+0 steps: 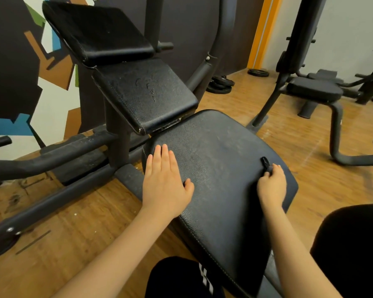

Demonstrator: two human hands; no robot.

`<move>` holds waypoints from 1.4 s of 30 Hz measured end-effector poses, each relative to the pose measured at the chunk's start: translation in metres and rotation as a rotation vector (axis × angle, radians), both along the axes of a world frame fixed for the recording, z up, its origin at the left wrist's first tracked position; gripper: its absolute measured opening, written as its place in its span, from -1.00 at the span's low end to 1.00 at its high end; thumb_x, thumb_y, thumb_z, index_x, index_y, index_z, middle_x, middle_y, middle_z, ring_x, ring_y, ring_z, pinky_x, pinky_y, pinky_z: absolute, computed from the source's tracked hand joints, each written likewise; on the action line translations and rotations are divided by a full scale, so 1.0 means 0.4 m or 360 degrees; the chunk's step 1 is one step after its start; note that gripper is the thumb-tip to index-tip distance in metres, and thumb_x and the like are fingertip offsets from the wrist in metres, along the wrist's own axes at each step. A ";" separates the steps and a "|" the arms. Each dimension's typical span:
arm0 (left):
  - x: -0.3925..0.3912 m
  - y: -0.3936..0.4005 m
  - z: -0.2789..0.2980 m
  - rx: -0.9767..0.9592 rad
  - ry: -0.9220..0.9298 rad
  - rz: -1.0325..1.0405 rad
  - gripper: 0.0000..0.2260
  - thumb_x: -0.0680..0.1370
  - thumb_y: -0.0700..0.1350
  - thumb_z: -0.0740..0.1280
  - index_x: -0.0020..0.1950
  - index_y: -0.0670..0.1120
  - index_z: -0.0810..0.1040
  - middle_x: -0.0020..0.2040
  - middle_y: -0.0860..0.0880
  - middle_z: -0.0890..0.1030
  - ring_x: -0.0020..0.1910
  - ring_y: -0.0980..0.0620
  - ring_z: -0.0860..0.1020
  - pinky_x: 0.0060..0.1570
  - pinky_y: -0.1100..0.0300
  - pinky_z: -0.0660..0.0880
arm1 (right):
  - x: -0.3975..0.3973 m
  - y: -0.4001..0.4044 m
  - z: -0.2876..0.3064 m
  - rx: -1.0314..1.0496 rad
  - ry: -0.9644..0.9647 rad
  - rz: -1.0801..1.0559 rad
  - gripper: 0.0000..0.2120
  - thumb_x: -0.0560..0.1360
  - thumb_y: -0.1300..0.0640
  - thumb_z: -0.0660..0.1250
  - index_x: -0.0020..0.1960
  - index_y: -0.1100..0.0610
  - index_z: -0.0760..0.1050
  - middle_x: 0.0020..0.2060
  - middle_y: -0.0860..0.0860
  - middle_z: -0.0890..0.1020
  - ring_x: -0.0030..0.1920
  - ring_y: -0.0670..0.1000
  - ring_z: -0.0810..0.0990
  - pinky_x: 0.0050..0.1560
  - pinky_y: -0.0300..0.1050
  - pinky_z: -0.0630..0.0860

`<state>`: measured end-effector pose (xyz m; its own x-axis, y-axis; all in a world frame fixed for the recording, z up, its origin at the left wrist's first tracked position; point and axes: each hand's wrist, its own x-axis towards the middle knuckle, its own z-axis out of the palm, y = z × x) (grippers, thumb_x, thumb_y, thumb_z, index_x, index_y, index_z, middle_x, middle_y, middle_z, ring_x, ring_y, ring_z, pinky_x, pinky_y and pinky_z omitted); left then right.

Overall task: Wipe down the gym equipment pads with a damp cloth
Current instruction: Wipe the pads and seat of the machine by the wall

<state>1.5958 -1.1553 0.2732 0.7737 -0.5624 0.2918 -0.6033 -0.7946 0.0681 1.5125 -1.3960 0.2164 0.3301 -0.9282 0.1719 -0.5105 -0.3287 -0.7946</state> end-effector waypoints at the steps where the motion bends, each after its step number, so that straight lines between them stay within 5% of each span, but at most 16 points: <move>1: 0.000 0.000 -0.001 -0.0005 -0.0005 -0.0002 -0.26 0.57 0.18 0.08 0.55 -0.24 -0.09 0.57 -0.21 -0.08 0.55 -0.13 -0.14 0.48 0.00 -0.20 | 0.019 0.017 0.003 -0.0048 -0.0013 0.0065 -0.61 0.57 0.30 0.09 0.39 0.28 0.30 0.44 0.16 0.28 0.46 0.10 0.18 0.41 -0.05 0.13; 6: -0.002 0.003 0.000 -0.0021 -0.0024 -0.0022 -0.27 0.57 0.18 0.09 0.55 -0.25 -0.05 0.57 -0.21 -0.05 0.55 -0.14 -0.12 0.48 0.00 -0.19 | 0.016 0.110 -0.008 -0.0292 -0.0003 0.0535 -0.58 0.56 0.34 0.11 0.42 0.22 0.28 0.44 0.08 0.29 0.47 0.03 0.16 0.42 -0.18 0.04; 13: -0.007 0.008 0.004 -0.0020 -0.0014 -0.0037 -0.29 0.58 0.17 0.08 0.55 -0.24 -0.05 0.57 -0.21 -0.05 0.55 -0.14 -0.12 0.48 0.00 -0.18 | -0.110 0.025 -0.052 0.0152 -0.0153 -0.0037 -0.63 0.59 0.32 0.07 0.38 0.29 0.31 0.40 0.16 0.33 0.41 0.13 0.27 0.38 -0.05 0.19; 15: -0.007 0.007 0.004 -0.0023 -0.0012 -0.0033 -0.29 0.58 0.17 0.08 0.56 -0.24 -0.05 0.57 -0.21 -0.06 0.55 -0.14 -0.13 0.48 0.00 -0.19 | -0.068 -0.011 -0.031 0.0333 -0.0133 -0.0227 -0.70 0.56 0.32 0.08 0.25 0.34 0.39 0.26 0.23 0.45 0.26 0.23 0.40 0.22 0.05 0.34; 19: -0.005 0.005 0.004 -0.0022 -0.0010 -0.0030 -0.28 0.58 0.17 0.09 0.56 -0.24 -0.05 0.57 -0.21 -0.06 0.55 -0.14 -0.13 0.48 0.01 -0.19 | 0.049 -0.006 0.017 0.0111 0.0041 -0.0199 -0.81 0.50 0.28 0.14 0.02 0.33 0.46 0.09 0.27 0.50 0.15 0.27 0.45 0.09 0.10 0.38; 22: -0.001 0.004 0.002 -0.0053 -0.0036 -0.0039 -0.29 0.58 0.16 0.11 0.55 -0.25 -0.03 0.57 -0.22 -0.04 0.55 -0.15 -0.11 0.48 0.00 -0.18 | 0.101 0.056 0.029 -0.0180 0.0148 0.0262 -0.67 0.57 0.27 0.11 0.31 0.30 0.36 0.39 0.20 0.32 0.42 0.15 0.23 0.37 -0.02 0.16; 25: -0.003 0.003 -0.004 -0.0051 -0.0038 -0.0041 -0.29 0.58 0.15 0.13 0.55 -0.26 0.00 0.56 -0.23 -0.02 0.55 -0.14 -0.09 0.48 0.01 -0.16 | 0.057 0.059 0.006 -0.0244 0.0057 0.0417 -0.59 0.59 0.29 0.09 0.43 0.25 0.24 0.46 0.11 0.23 0.48 0.05 0.13 0.44 -0.12 0.03; 30: -0.004 -0.013 -0.010 -0.0065 -0.0135 0.0014 -0.32 0.51 0.08 0.22 0.48 -0.33 0.21 0.50 -0.31 0.18 0.51 -0.22 0.11 0.47 -0.07 0.01 | -0.051 -0.058 -0.070 0.0082 -0.0071 -0.0096 -0.73 0.57 0.31 0.07 0.23 0.30 0.39 0.36 0.21 0.37 0.39 0.16 0.29 0.31 -0.05 0.24; 34: -0.005 -0.025 -0.012 -0.0005 -0.0120 0.0027 -0.29 0.55 0.12 0.17 0.53 -0.30 0.06 0.54 -0.28 0.04 0.54 -0.18 -0.03 0.48 -0.03 -0.14 | 0.004 -0.084 -0.047 0.0150 0.0082 -0.0316 -0.80 0.54 0.25 0.09 0.07 0.33 0.39 0.23 0.26 0.45 0.25 0.25 0.41 0.24 0.15 0.36; 42: 0.003 -0.026 -0.027 0.0020 -0.0162 0.0065 -0.31 0.41 0.11 0.12 0.37 -0.36 0.38 0.40 -0.34 0.35 0.43 -0.26 0.29 0.42 -0.09 0.08 | 0.222 0.007 0.096 -0.0399 0.0230 0.0565 -0.59 0.61 0.21 0.06 0.44 0.24 0.20 0.47 0.13 0.20 0.49 0.09 0.10 0.47 -0.01 0.06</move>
<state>1.5971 -1.1658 0.2622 0.7628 -0.5351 0.3631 -0.5737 -0.8191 -0.0019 1.6011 -1.3933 0.2550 0.6574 -0.6888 0.3057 -0.4313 -0.6766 -0.5969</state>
